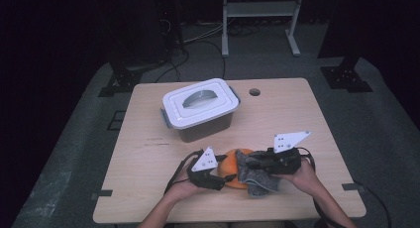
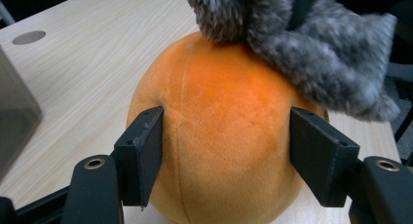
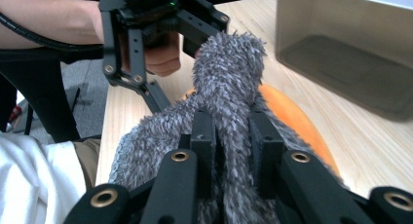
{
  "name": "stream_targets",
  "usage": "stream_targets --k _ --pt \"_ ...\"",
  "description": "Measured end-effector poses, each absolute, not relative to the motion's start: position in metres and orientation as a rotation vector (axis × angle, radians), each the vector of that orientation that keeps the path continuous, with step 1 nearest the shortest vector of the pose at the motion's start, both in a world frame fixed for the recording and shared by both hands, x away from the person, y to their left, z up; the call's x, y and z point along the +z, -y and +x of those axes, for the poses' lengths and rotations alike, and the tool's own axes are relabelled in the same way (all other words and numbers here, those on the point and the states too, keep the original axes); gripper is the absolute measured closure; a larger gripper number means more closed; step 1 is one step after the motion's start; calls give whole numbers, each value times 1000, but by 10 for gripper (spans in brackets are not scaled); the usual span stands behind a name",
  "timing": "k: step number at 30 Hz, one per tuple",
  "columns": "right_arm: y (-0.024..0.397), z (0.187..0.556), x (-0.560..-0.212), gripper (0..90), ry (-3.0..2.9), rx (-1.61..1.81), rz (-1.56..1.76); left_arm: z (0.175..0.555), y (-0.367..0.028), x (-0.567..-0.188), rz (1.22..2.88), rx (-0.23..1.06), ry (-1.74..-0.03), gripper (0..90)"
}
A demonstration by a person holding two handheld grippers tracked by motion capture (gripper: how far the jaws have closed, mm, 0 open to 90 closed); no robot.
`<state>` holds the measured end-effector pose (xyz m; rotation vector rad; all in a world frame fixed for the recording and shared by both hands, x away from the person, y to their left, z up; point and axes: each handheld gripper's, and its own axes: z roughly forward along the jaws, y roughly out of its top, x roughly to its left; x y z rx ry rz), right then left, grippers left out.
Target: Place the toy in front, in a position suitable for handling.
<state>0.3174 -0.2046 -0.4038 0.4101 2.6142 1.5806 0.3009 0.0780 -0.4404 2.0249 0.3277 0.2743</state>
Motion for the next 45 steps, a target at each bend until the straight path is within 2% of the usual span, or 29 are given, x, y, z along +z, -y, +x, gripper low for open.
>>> stream_targets --k 7,13,17,21,23,27,30,31,33,35,41,45 --pt "224 323 -410 763 -2592 1585 501 307 -82 -441 2021 246 -324 198" --pt "211 314 -393 764 -2564 1576 406 302 -71 -439 2022 295 -335 372" --pt "196 308 -390 765 -2597 1496 344 301 -68 -435 2013 311 -323 409" --pt "205 314 -393 767 -2598 1484 380 303 -73 -436 1995 296 -322 416" --pt "212 316 -395 767 -2592 1501 415 305 -73 -438 1988 274 -329 352" --pt "215 315 -399 767 -2610 1515 415 310 -65 -447 2007 234 -359 116" --pt "210 315 -401 767 -2621 1519 401 312 -59 -453 2017 214 -369 78" --pt "209 315 -401 767 -2622 1517 396 312 -59 -453 2018 221 -363 111" --pt "208 316 -400 767 -2620 1509 398 309 -62 -450 2019 270 -353 264" --pt "209 315 -394 767 -2596 1526 396 307 -63 -445 2028 318 -336 331" --pt "203 308 -367 767 -2543 1556 330 306 -68 -433 2048 373 -330 352" --pt "182 310 -372 767 -2604 1475 282 300 -65 -425 2042 394 -288 355"
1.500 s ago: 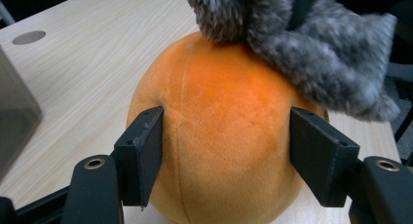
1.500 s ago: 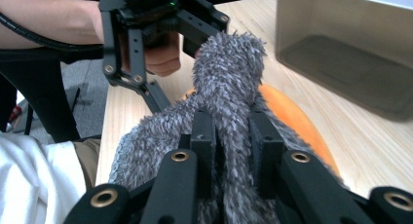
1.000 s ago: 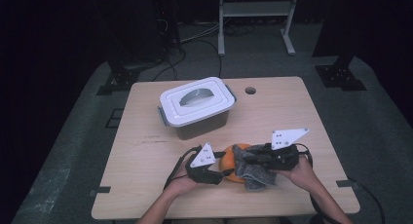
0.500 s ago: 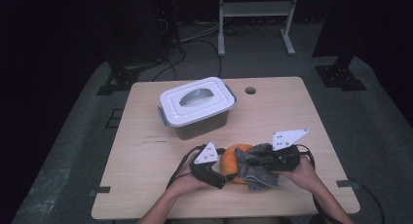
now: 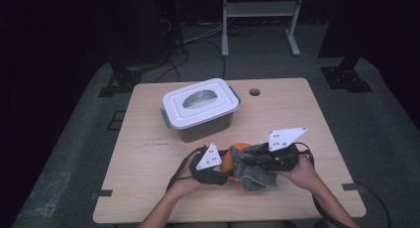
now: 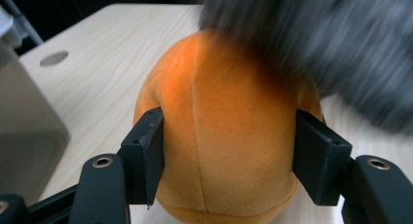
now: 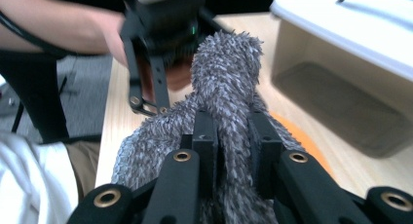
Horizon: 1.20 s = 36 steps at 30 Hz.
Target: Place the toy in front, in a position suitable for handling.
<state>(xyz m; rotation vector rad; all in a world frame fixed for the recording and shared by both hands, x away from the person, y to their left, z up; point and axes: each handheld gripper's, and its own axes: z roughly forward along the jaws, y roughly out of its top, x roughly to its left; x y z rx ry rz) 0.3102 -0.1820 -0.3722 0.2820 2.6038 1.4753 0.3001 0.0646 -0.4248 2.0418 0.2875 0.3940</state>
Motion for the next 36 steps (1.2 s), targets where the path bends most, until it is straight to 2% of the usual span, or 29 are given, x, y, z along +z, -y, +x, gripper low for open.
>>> stream_targets --k 3,11,17,25,31,36 --pt "176 315 -380 768 -2632 1466 286 300 -68 -428 2050 394 -286 360" --pt "202 323 -385 768 -2611 1476 402 302 -71 -428 2044 376 -276 357" --pt "184 317 -380 768 -2634 1470 313 298 -68 -429 2049 368 -239 351" --pt "203 319 -387 768 -2628 1463 398 299 -69 -430 2060 360 -231 352" --pt "181 311 -380 768 -2626 1465 276 295 -62 -427 2060 378 -209 352" --pt "191 320 -380 769 -2613 1484 341 297 -70 -425 2050 379 -206 360"
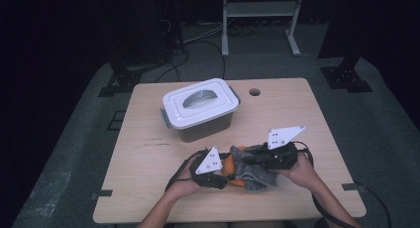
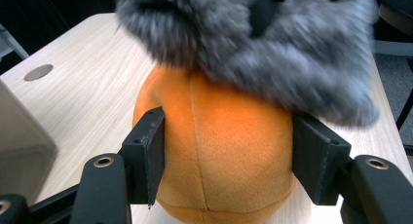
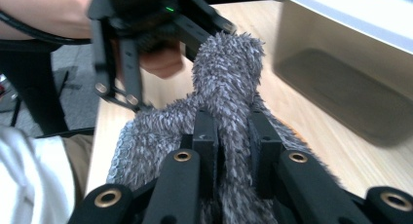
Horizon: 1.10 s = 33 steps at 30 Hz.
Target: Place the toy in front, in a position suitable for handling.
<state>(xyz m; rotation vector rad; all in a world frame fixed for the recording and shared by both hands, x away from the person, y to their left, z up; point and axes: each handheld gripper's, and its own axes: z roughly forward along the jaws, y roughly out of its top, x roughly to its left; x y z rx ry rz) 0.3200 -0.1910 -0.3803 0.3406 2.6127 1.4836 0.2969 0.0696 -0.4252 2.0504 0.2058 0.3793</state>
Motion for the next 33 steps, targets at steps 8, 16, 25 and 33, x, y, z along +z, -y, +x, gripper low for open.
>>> stream_targets --k 8,16,25,33 --pt "203 319 -387 769 -2608 1472 387 304 -71 -427 2015 265 -261 208" --pt "197 315 -386 769 -2635 1444 347 305 -71 -433 2064 273 -277 252" --pt "178 316 -374 770 -2647 1438 253 296 -73 -428 2070 422 -144 336" --pt "192 320 -384 770 -2647 1468 346 307 -74 -431 2018 260 -277 134"
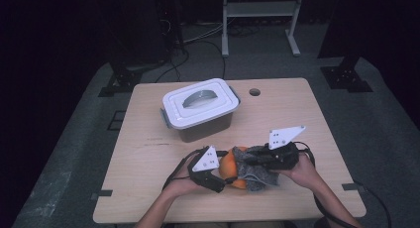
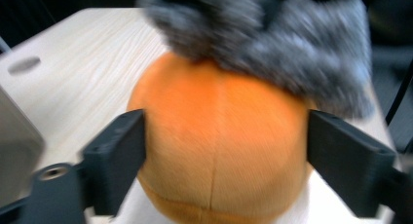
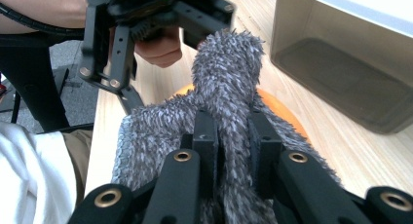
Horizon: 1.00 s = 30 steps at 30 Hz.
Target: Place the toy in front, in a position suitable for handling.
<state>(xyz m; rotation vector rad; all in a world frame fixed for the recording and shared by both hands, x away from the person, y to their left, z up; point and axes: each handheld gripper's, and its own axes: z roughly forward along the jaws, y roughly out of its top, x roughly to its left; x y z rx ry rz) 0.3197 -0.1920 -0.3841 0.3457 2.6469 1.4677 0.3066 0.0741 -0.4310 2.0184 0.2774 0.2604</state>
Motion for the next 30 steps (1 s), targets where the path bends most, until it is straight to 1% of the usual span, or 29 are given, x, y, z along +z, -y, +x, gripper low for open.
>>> stream_targets --k 1,2,3,5,6,10,14,16,17,21,22,23,24,26,28,30 --pt "192 319 -385 770 -2648 1468 343 308 -74 -432 2026 239 -293 126" --pt "191 319 -385 770 -2650 1469 344 308 -75 -434 2035 244 -287 142" --pt "190 319 -385 770 -2651 1471 337 307 -75 -434 2045 257 -278 204" --pt "184 318 -383 769 -2656 1462 306 304 -75 -433 2055 298 -247 278" --pt "181 317 -382 769 -2660 1458 300 302 -74 -433 2054 323 -223 291" --pt "167 316 -374 769 -2661 1442 242 294 -71 -429 2047 412 -133 308" --pt "172 320 -374 770 -2659 1453 265 296 -76 -429 2044 416 -129 320" --pt "181 322 -377 770 -2647 1462 307 298 -78 -430 2045 397 -141 317" --pt "186 322 -379 770 -2644 1470 334 299 -78 -431 2035 380 -161 302" --pt "196 321 -387 769 -2637 1487 377 306 -76 -431 2024 314 -247 154" --pt "196 321 -387 769 -2635 1496 379 307 -75 -432 2028 290 -260 146" --pt "195 320 -386 770 -2636 1490 371 307 -74 -433 2035 277 -257 169" --pt "193 320 -385 769 -2639 1485 362 305 -73 -434 2051 300 -241 225" --pt "186 318 -383 770 -2649 1478 331 300 -71 -434 2068 357 -187 299" --pt "177 317 -381 768 -2652 1478 292 295 -69 -434 2077 417 -140 323" --pt "171 317 -381 769 -2655 1469 275 295 -70 -435 2076 435 -135 334"
